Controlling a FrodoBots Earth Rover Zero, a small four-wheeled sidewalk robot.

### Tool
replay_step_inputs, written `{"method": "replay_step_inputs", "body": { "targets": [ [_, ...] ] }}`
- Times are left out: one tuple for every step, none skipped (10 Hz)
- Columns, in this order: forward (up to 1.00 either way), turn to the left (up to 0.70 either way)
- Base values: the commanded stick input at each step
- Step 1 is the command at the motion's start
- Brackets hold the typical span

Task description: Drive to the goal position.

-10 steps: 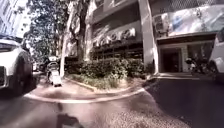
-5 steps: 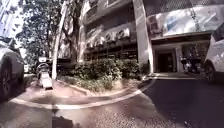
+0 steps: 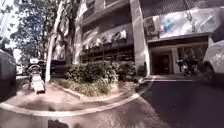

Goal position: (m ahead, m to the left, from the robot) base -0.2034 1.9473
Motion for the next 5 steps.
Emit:
{"method": "replay_step_inputs", "body": {
  "targets": [
    [0.45,-0.27],
    [0.45,-0.27],
    [0.45,-0.27],
    [0.45,-0.27],
    [0.45,-0.04]
  ]
}}
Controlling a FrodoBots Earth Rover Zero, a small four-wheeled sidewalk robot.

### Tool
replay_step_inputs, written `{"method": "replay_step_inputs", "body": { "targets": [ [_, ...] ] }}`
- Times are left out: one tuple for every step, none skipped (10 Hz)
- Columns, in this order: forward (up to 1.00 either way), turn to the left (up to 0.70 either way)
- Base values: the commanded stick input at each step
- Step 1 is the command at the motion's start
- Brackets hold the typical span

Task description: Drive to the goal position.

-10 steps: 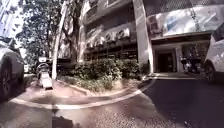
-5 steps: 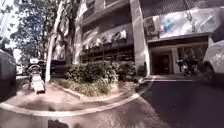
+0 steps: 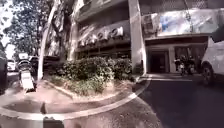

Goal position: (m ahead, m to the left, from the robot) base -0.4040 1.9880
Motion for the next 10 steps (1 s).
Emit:
{"method": "replay_step_inputs", "body": {
  "targets": [
    [0.45,0.0],
    [0.45,-0.24],
    [0.45,-0.27],
    [0.35,-0.31],
    [0.0,-0.45],
    [0.0,-0.45],
    [0.0,-0.45],
    [0.0,-0.45],
    [0.0,-0.45],
    [0.0,-0.45]
  ]
}}
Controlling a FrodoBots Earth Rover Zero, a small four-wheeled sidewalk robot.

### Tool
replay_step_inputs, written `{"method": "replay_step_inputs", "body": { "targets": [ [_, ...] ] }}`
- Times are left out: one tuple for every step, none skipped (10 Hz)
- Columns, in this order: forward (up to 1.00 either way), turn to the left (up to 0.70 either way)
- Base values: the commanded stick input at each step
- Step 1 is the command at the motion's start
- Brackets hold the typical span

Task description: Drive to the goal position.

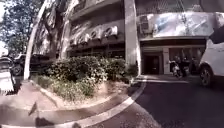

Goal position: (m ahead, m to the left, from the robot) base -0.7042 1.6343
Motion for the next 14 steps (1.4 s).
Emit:
{"method": "replay_step_inputs", "body": {
  "targets": [
    [0.0,-0.45],
    [0.0,-0.45],
    [0.0,-0.45],
    [0.0,-0.45],
    [0.0,-0.45],
    [0.0,-0.45],
    [0.0,-0.45],
    [0.0,-0.45],
    [0.0,-0.45],
    [0.0,-0.45],
    [0.0,-0.45],
    [0.0,-0.45],
    [0.0,-0.45],
    [0.0,-0.43]
  ]
}}
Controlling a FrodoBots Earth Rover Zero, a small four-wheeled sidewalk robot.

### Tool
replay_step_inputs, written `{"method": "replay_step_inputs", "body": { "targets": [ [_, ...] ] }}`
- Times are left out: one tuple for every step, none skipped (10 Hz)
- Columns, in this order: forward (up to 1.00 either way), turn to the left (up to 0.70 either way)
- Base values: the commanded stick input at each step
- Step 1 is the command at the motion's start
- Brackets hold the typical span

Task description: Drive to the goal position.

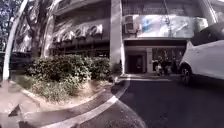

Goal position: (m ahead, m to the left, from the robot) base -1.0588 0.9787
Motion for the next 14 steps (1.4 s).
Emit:
{"method": "replay_step_inputs", "body": {
  "targets": [
    [0.0,-0.28],
    [0.0,0.0],
    [0.0,0.0],
    [0.0,0.0],
    [0.0,0.0],
    [0.0,-0.45],
    [0.0,-0.45],
    [0.0,-0.45],
    [0.0,-0.45],
    [0.04,-0.4],
    [0.17,-0.23],
    [0.3,-0.05],
    [0.44,0.0],
    [0.45,0.0]
  ]
}}
